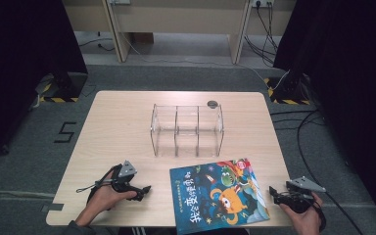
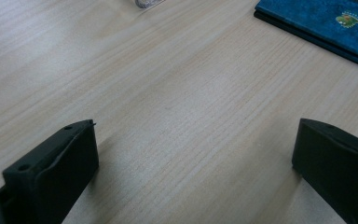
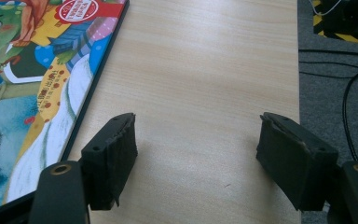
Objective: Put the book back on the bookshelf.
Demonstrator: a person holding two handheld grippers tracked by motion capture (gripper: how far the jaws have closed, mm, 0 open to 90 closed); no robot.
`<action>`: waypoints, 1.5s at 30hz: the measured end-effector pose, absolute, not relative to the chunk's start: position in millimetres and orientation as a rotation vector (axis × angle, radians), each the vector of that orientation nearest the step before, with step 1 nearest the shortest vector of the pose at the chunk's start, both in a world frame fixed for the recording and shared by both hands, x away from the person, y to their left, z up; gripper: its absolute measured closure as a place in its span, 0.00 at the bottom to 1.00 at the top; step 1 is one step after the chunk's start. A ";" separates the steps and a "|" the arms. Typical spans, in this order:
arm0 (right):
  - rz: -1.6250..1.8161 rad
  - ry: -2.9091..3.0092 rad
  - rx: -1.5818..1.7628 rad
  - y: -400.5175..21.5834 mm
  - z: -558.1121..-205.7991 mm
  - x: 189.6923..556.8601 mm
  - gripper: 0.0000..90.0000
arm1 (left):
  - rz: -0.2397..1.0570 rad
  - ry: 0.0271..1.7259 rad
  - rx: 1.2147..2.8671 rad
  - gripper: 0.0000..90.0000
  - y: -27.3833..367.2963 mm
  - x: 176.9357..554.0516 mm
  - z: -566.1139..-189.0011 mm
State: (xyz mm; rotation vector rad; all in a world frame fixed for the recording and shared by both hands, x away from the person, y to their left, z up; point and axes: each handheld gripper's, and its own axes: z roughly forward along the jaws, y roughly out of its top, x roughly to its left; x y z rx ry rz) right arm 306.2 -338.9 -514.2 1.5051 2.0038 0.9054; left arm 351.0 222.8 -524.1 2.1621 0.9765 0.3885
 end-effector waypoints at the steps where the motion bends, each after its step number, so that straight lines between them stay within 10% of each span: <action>1: 0.906 2.003 1.506 -338.9 -514.2 306.2 0.32 | 0.389 0.979 2.162 0.00 222.6 351.0 -524.0; 45: 1.291 2.203 1.554 -306.1 -512.6 309.2 0.42 | 0.020 0.867 2.080 0.24 131.4 308.2 -515.1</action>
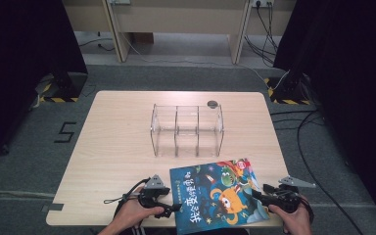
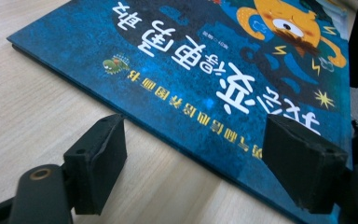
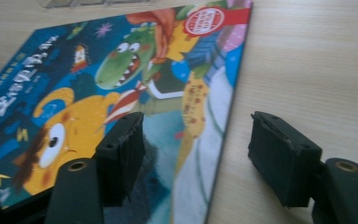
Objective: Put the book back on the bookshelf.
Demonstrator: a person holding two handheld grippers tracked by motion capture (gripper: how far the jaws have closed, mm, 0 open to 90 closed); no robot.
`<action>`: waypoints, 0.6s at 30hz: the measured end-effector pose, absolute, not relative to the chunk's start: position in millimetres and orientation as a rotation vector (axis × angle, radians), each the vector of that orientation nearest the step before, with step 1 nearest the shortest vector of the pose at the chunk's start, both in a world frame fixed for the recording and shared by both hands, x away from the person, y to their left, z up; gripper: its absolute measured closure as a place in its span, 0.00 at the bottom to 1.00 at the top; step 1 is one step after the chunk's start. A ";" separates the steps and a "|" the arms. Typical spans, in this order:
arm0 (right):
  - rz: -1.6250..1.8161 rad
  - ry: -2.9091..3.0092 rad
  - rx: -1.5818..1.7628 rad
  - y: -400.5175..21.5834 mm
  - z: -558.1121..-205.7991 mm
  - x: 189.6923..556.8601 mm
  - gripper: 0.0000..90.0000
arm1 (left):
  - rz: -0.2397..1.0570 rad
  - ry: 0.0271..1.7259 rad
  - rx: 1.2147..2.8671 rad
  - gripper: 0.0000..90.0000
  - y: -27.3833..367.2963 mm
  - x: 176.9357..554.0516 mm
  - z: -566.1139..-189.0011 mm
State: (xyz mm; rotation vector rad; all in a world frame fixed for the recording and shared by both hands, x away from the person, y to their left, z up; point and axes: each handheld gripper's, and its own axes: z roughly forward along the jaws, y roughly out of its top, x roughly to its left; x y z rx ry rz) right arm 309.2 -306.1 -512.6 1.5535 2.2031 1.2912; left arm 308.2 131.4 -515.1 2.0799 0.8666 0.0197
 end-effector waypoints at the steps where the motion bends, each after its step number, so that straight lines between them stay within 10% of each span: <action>1: 1.314 2.210 1.565 -304.8 -513.0 309.3 0.42 | 0.019 0.858 2.084 0.24 129.6 307.7 -515.2; 18: 1.616 1.937 2.007 -312.2 -521.4 303.8 0.51 | 0.002 0.879 2.067 0.27 126.2 307.7 -515.0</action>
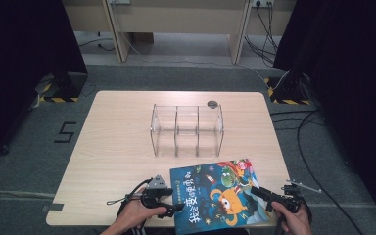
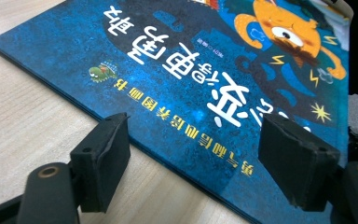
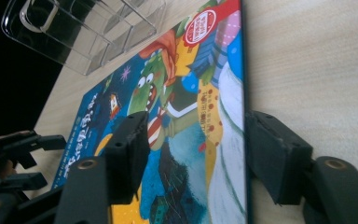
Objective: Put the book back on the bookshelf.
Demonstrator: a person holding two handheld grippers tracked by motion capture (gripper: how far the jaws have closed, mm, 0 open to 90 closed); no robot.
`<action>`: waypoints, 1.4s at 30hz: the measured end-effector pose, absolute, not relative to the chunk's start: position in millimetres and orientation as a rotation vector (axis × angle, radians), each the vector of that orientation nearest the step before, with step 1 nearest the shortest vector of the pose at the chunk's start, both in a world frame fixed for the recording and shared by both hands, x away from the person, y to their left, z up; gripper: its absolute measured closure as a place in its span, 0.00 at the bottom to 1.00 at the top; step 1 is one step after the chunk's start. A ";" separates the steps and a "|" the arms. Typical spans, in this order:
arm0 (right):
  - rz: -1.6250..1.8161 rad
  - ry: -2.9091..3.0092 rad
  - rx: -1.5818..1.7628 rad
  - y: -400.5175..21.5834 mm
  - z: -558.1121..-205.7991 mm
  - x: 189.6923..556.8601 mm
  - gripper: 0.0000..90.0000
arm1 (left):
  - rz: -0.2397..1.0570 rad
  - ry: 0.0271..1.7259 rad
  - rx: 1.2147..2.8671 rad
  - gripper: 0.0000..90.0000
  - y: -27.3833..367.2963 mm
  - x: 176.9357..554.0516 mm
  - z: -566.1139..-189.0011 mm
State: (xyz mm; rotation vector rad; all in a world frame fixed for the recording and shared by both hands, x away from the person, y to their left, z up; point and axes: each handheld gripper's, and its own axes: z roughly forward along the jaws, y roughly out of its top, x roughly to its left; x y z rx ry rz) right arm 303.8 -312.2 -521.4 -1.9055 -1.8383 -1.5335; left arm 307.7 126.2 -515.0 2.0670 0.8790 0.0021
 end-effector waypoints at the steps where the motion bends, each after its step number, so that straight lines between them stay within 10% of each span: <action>1: -1.533 -1.838 -1.917 -312.9 -521.9 303.5 0.53 | 0.010 0.876 2.073 0.27 125.7 307.3 -514.8; 22: -1.609 -1.593 -1.733 -318.9 -522.4 295.6 0.79 | 0.049 0.879 2.079 0.27 131.1 309.4 -515.2; 42: -1.679 -2.080 -1.594 -312.5 -506.5 296.7 0.70 | 0.039 0.882 2.067 0.29 132.5 310.4 -515.7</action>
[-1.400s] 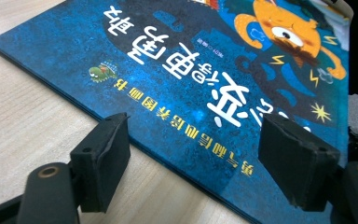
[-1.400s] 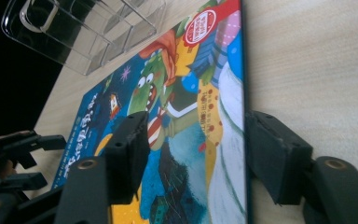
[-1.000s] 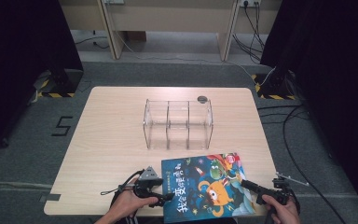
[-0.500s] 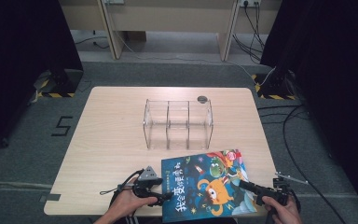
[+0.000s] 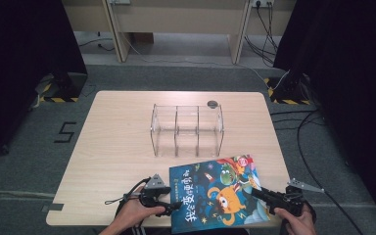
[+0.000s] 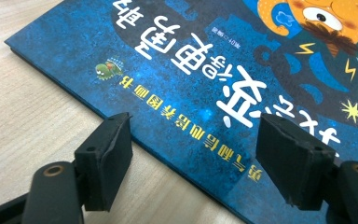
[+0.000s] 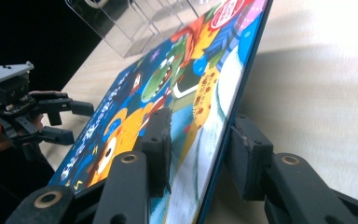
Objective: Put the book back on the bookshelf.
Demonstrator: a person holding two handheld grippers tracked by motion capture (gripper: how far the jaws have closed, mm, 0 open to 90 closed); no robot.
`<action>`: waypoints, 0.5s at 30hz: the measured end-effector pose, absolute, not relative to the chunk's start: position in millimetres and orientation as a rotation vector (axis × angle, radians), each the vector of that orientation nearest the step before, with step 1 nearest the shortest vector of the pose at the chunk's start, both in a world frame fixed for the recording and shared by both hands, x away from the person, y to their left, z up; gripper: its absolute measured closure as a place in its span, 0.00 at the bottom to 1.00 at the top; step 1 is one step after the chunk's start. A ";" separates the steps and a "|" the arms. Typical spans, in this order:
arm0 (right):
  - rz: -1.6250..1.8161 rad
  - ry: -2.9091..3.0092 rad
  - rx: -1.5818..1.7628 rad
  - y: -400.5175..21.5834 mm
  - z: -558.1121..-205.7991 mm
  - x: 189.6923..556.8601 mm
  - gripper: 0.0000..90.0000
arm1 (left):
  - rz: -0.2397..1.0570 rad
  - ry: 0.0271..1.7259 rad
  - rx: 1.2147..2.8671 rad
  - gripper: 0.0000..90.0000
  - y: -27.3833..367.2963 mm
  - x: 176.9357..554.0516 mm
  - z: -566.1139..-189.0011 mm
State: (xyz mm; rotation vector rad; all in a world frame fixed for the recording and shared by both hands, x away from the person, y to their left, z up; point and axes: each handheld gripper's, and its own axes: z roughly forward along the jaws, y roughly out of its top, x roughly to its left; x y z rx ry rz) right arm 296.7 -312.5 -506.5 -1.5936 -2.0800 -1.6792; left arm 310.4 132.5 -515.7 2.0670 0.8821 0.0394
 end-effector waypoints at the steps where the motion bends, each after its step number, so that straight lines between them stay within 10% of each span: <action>1: -1.693 -2.085 -1.592 -312.1 -505.5 296.9 0.70 | 0.032 0.888 2.064 0.29 132.9 311.0 -515.5; 15: -1.812 -2.368 -1.504 -310.7 -492.8 296.5 0.67 | -0.045 0.932 2.015 0.23 135.6 313.9 -515.6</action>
